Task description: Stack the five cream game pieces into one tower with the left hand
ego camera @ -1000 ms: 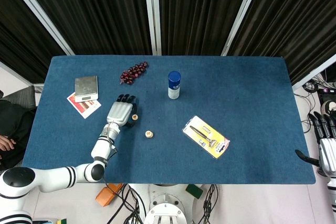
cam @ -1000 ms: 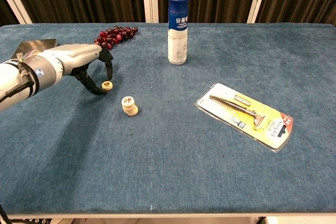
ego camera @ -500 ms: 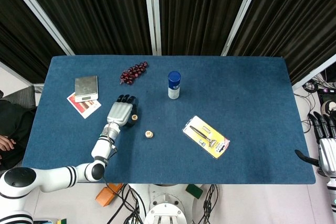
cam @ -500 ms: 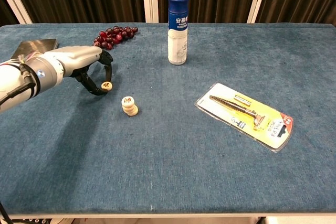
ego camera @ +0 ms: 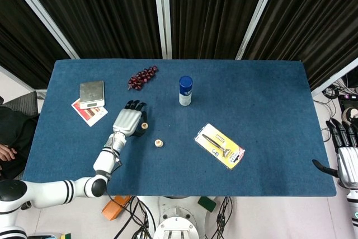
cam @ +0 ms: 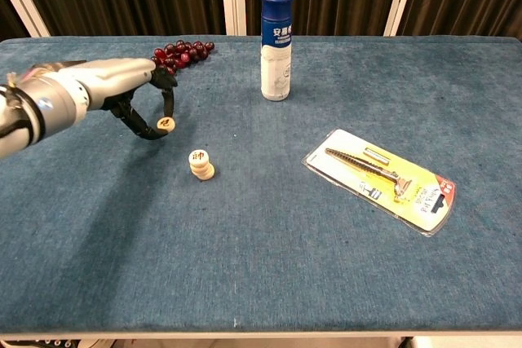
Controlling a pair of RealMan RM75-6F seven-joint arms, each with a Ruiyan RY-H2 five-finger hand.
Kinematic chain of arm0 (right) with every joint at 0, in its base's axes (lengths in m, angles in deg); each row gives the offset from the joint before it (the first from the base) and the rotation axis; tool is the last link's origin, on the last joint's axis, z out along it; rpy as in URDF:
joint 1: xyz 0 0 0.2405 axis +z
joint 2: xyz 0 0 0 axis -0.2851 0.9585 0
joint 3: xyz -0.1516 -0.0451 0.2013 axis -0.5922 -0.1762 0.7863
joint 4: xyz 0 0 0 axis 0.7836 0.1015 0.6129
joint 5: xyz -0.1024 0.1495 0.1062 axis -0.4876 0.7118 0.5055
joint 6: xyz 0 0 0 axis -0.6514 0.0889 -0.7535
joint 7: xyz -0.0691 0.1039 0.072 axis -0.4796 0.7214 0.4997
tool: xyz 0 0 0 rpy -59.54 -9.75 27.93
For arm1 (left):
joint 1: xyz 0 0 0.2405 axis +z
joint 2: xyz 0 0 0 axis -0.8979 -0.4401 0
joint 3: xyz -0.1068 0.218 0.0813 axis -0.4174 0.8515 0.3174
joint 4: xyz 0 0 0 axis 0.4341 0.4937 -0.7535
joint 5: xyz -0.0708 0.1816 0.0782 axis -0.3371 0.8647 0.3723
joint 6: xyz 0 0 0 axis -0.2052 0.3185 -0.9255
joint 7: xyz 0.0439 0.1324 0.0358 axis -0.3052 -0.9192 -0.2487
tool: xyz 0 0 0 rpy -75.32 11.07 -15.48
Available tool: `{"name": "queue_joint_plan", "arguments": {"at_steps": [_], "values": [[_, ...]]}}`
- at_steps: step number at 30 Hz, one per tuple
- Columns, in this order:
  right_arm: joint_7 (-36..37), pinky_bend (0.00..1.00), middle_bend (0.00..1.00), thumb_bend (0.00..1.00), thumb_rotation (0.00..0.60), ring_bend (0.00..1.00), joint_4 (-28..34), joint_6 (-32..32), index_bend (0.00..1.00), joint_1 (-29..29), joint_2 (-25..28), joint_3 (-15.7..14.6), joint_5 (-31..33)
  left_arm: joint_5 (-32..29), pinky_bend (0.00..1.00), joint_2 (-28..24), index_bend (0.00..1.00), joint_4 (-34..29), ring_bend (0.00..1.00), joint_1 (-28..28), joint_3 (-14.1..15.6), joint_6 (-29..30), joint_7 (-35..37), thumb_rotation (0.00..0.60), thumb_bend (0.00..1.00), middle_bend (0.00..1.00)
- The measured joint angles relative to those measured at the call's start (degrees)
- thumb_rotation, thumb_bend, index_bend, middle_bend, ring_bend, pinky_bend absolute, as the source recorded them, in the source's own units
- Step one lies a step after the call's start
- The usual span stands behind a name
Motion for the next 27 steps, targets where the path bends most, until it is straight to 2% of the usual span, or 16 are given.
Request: {"name": "queue_joint_plan", "arguments": {"at_steps": [6,10,27], "values": [[0.2,0.06,0.10,0.17,0.600,0.00,-0.3,0.1,0.00,-0.1,-0.2,-0.2,-0.2,6.0,0.00,-4.2,0.53,-9.7,0.00,1.6,1.8,2.4,0.6,0.600,0.36,0.11],[0.3,0.06,0.10,0.17,0.600,0.00,-0.3,0.6,0.00,-0.4,-0.2,-0.3,-0.4,9.1,0.00,-4.9,0.53,-13.5,0.00,2.2,3.6,3.4,0.3,0.600,0.35,0.11],[0.9,0.06,0.10,0.17,0.600,0.00,-0.6,1.5,0.00,-1.1,-0.2,-0.5,-0.5,5.4,0.00,-1.1,0.53,-13.0,0.00,-0.4,3.8,3.3,-7.3,0.600,0.34,0.11]]}}
